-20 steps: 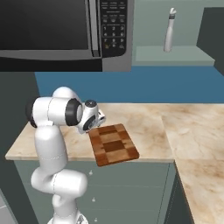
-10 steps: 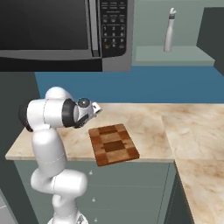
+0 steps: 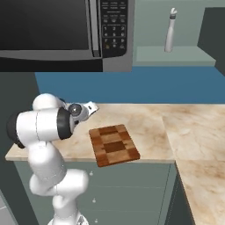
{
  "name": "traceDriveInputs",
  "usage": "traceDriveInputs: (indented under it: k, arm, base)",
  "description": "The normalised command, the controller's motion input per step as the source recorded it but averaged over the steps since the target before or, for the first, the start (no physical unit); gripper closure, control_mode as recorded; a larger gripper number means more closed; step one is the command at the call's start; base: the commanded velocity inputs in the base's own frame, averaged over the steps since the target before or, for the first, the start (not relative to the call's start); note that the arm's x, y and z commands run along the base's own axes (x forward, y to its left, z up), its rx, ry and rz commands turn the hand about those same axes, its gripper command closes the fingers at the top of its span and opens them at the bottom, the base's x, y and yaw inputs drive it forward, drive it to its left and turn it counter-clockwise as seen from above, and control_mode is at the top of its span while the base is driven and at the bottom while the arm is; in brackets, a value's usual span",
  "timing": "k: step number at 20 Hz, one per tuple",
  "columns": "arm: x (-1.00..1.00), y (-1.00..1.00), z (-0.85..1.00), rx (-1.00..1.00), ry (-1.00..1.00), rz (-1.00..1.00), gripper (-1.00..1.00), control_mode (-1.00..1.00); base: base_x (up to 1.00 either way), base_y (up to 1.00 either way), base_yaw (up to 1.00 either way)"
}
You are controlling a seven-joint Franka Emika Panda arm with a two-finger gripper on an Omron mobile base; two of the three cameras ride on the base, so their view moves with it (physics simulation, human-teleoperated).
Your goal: Move the cutting board and knife to the sink. Then move spray from the cabinet to the counter.
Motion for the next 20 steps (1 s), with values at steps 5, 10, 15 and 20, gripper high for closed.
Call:
traceDriveInputs:
  k: [5,10,15,20]
  arm:
    - [-0.64,-0.77,0.67,0.09,-0.06,-0.1,-1.0,-1.0]
    - [-0.59,-0.84,0.66,0.11,0.0,-0.12,-1.0,-1.0]
    - [-0.54,-0.75,0.9,0.11,0.0,-0.11,-1.0,-1.0]
    - [-0.45,-0.56,0.98,0.07,0.01,-0.08,-1.0,-1.0]
  base:
    - [0.0,0.0,0.0]
    - [0.0,0.0,0.0]
    - [0.0,0.0,0.0]
    - [0.0,0.0,0.0]
